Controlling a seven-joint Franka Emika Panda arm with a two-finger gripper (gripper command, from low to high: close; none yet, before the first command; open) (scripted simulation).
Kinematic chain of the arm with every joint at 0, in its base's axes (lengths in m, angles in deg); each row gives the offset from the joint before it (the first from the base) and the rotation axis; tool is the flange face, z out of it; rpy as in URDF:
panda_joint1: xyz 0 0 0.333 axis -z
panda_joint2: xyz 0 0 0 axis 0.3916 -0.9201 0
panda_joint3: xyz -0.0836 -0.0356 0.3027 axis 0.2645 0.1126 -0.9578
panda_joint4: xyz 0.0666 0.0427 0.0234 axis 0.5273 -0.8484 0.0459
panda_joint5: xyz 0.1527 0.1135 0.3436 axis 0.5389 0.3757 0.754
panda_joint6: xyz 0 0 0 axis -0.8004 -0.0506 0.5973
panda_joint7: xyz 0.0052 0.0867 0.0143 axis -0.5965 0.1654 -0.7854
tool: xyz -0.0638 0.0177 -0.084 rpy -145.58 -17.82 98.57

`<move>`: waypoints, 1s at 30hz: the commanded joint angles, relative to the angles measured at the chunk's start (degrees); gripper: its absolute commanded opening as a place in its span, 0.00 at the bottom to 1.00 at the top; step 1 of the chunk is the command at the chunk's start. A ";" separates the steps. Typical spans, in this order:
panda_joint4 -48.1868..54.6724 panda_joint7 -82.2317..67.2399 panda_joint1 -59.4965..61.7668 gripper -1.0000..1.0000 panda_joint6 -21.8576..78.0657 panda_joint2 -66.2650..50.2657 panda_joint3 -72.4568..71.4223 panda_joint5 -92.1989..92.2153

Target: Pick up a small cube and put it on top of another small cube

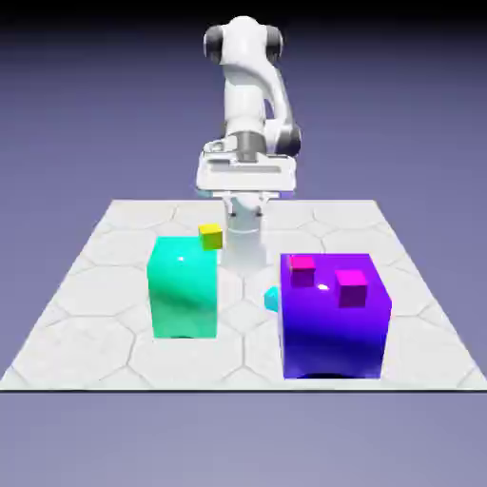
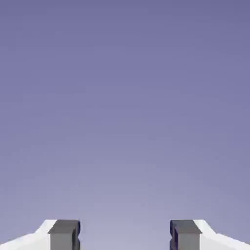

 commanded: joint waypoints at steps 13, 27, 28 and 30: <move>4.10 0.05 -26.67 0.50 29.38 -10.80 -10.01 -31.24; -1.37 0.02 -47.12 0.50 48.97 -24.68 -13.58 -65.97; -3.07 0.01 -47.34 0.50 48.66 -25.94 -12.85 -68.46; -6.46 0.00 -47.77 0.50 48.03 -28.47 -11.39 -73.44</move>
